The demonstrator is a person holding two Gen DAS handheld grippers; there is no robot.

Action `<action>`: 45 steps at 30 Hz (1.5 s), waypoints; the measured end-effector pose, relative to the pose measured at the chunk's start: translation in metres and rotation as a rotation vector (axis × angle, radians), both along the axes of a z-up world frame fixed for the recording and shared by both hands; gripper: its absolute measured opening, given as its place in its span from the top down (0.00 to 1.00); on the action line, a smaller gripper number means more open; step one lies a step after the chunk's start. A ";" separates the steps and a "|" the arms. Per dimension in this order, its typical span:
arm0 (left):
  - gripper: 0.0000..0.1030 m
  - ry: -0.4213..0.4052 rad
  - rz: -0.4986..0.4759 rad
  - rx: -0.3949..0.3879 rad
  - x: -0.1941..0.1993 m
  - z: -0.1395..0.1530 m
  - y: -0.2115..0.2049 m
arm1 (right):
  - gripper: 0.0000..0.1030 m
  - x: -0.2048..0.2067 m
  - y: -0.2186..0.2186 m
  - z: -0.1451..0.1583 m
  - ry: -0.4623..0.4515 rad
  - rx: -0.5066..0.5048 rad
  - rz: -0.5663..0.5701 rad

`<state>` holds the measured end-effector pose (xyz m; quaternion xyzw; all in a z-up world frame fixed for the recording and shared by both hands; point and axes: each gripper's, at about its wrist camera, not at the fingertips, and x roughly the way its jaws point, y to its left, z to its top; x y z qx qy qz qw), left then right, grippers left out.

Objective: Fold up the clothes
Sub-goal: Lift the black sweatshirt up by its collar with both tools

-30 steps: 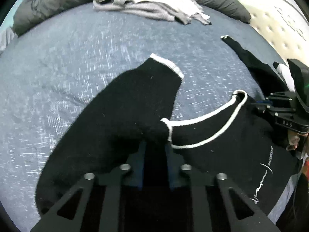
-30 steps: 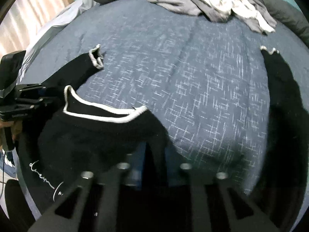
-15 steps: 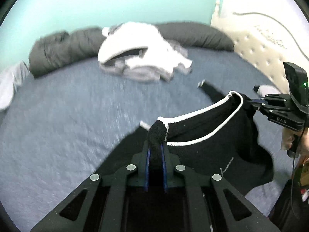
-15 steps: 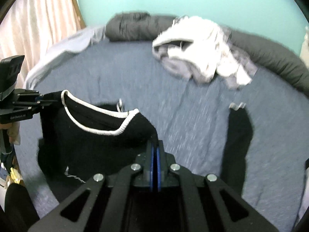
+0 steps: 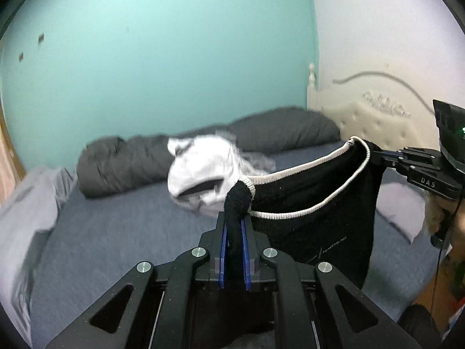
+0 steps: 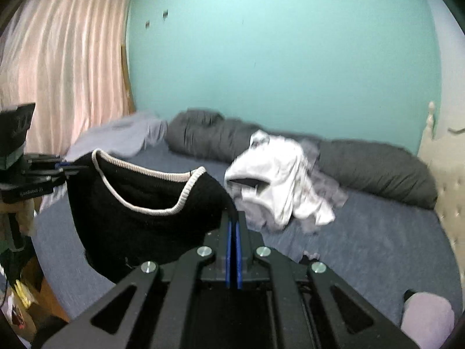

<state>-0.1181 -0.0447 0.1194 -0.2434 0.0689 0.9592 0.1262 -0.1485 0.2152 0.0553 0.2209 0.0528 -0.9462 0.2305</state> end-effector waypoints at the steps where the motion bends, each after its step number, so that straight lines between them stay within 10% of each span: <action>1: 0.92 0.020 0.002 0.003 0.005 0.014 0.001 | 0.98 0.006 0.002 0.013 0.022 -0.008 -0.004; 17: 0.92 0.209 -0.003 0.046 0.064 0.159 0.012 | 0.98 0.086 0.009 0.175 0.275 -0.026 -0.055; 45: 0.92 0.355 -0.053 0.063 0.159 0.199 0.013 | 0.98 0.179 0.017 0.210 0.447 -0.038 -0.062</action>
